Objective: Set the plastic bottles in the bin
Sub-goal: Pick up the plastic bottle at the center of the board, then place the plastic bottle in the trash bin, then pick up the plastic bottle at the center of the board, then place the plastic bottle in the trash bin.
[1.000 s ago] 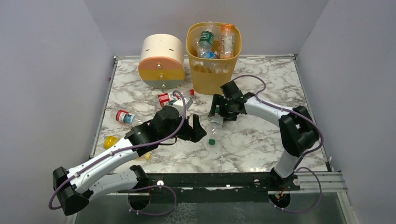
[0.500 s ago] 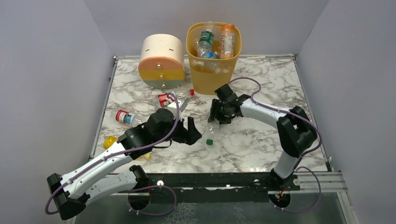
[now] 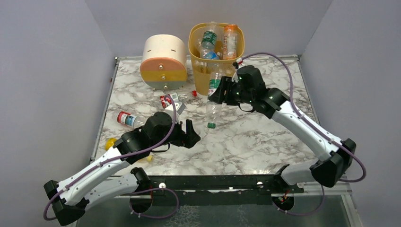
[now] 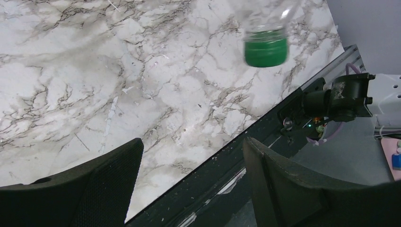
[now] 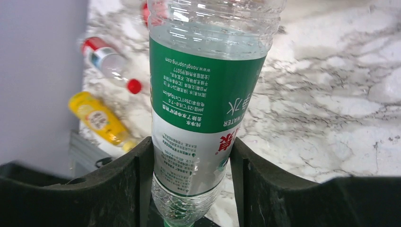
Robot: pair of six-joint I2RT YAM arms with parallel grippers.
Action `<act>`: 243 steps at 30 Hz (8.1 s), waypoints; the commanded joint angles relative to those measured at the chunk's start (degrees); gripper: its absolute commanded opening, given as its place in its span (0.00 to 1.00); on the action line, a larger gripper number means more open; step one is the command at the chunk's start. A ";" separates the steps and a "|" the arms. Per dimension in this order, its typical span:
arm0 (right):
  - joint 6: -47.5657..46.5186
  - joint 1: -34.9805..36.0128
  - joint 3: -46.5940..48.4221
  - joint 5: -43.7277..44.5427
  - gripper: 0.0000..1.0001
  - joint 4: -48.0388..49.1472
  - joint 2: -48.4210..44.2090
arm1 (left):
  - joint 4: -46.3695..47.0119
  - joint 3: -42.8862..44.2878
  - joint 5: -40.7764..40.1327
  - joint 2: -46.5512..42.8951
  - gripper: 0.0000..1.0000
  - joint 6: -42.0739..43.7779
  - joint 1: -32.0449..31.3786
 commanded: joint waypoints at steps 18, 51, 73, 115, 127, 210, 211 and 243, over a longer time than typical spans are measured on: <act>-17.05 -4.00 48.83 12.78 0.55 2.56 20.81 | -2.34 3.10 -0.71 -1.17 0.83 -1.88 0.37; -29.47 -12.50 38.78 12.57 0.72 26.43 29.95 | -2.29 4.07 0.52 2.18 0.83 -0.74 0.34; -21.80 -12.50 38.76 8.44 0.92 10.93 12.05 | -3.68 4.76 -0.93 1.09 0.86 -2.33 0.35; -8.25 -12.44 -6.86 -9.69 1.00 2.23 -14.81 | 11.01 8.39 -1.67 25.60 0.99 41.17 25.64; -12.23 -12.44 -4.85 -10.31 0.99 -0.88 -10.67 | 19.47 11.51 4.04 37.34 0.99 55.98 31.79; -10.18 -12.41 -9.35 -11.94 1.00 -6.71 -24.68 | 2.06 44.77 23.00 29.28 0.59 13.98 32.12; -10.03 -12.41 -9.24 -11.90 0.99 -7.04 -24.97 | 3.52 47.00 23.97 31.69 0.59 13.56 32.13; -9.07 -12.42 -12.97 -10.45 0.99 -8.54 -27.51 | 46.04 63.34 28.96 67.10 0.61 7.12 32.42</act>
